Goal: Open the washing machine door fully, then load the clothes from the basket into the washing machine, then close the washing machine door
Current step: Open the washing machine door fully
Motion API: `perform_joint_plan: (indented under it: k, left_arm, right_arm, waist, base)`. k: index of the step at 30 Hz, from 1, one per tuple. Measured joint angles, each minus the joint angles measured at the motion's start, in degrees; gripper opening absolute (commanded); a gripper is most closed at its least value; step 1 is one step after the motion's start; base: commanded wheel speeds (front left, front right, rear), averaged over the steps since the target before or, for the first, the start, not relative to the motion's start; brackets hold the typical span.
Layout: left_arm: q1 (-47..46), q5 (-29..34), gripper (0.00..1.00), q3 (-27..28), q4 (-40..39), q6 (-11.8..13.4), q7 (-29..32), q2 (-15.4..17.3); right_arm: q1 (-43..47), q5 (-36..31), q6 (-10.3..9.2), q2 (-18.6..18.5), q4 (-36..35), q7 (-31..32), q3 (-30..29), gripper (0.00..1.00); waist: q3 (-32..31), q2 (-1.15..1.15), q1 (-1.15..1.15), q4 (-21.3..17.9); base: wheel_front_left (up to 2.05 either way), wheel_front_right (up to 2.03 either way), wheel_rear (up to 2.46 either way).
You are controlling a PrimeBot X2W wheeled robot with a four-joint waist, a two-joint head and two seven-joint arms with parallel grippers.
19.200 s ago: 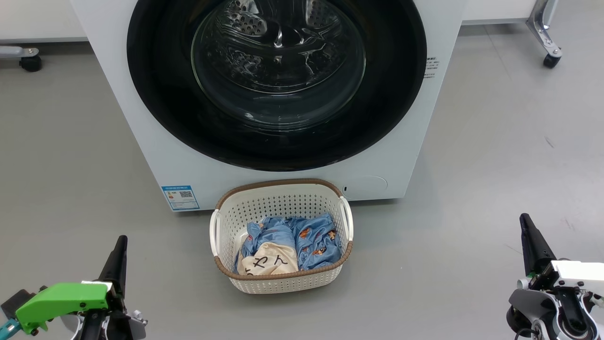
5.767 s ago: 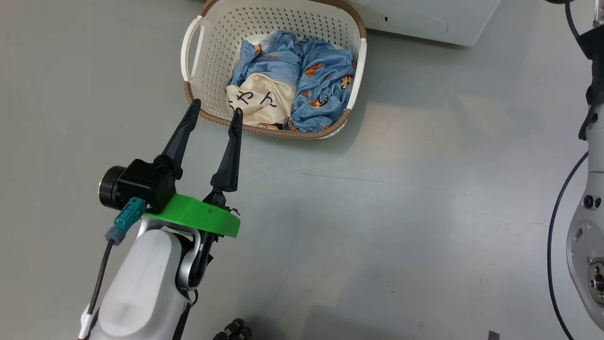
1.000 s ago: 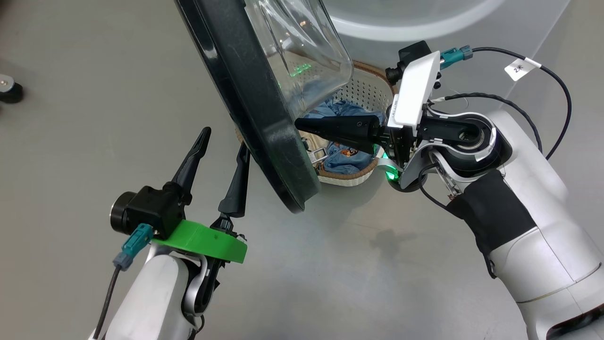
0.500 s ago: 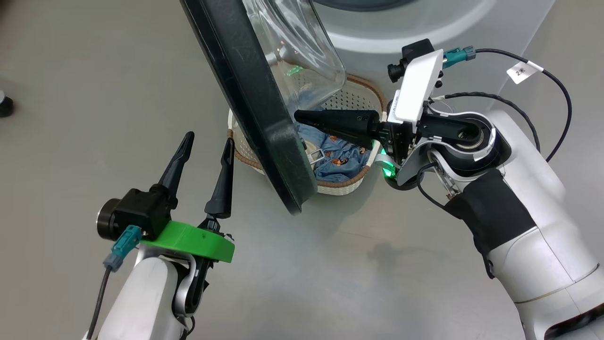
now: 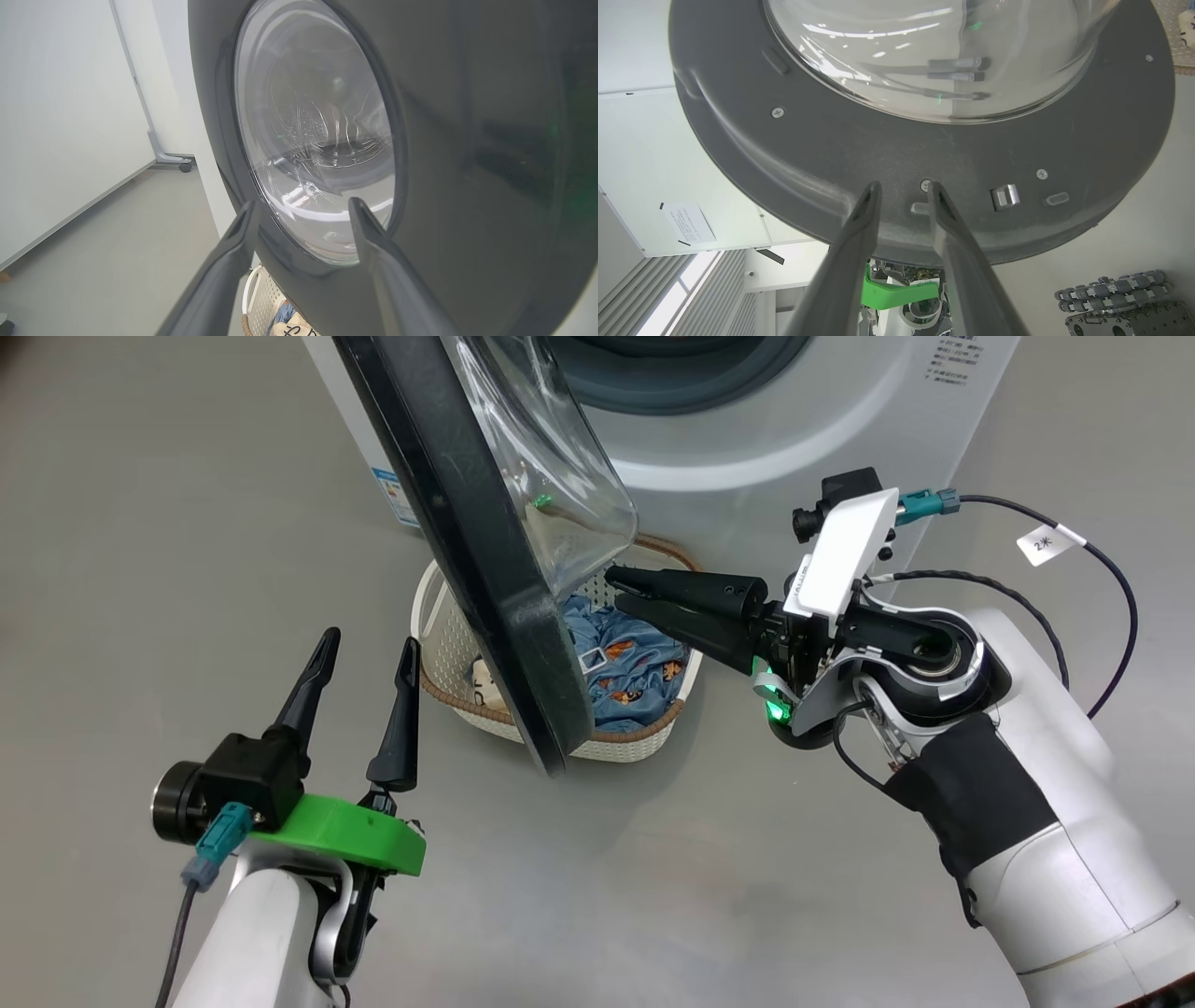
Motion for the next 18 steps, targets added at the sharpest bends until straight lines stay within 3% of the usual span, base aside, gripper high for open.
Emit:
perform_joint_plan:
  k: [1,2,11,14,18]
  left_arm:
    - [0.3,0.1,1.00,0.1,0.2,0.0,0.0,0.1]
    - [0.6,0.1,1.00,0.2,0.2,0.0,0.0,0.2]
    - [3.3,0.5,1.00,1.5,0.5,0.0,0.0,1.8]
    - [3.8,0.9,1.00,1.5,0.5,0.0,0.0,1.9]
    - [5.0,1.1,1.00,1.7,0.5,0.0,0.0,2.3]
  right_arm:
    - [0.4,0.0,0.38,-0.1,0.1,-0.1,-0.1,0.89]
    - [0.8,0.0,0.59,-0.2,0.2,-0.3,-0.1,1.00]
    - [3.5,-3.2,3.54,-0.8,0.4,-5.2,-0.4,1.00]
    - [3.6,-7.6,6.55,-2.5,-0.7,-8.7,-0.4,1.00]
    - [4.7,-13.1,8.95,-4.8,-1.3,-13.2,0.0,1.00]
  waist:
    - [-0.5,0.00,0.00,-0.3]
    - [-0.9,0.00,0.00,-0.6]
    - [-4.9,0.00,0.00,-3.6]
    - [-6.5,0.00,0.00,-4.9]
    - [-7.9,0.00,0.00,-6.1]
  base:
    - [0.00,0.00,0.00]
    - [0.00,0.00,0.00]
    - [0.00,0.00,0.00]
    - [0.00,0.00,0.00]
    - [0.00,0.00,0.00]
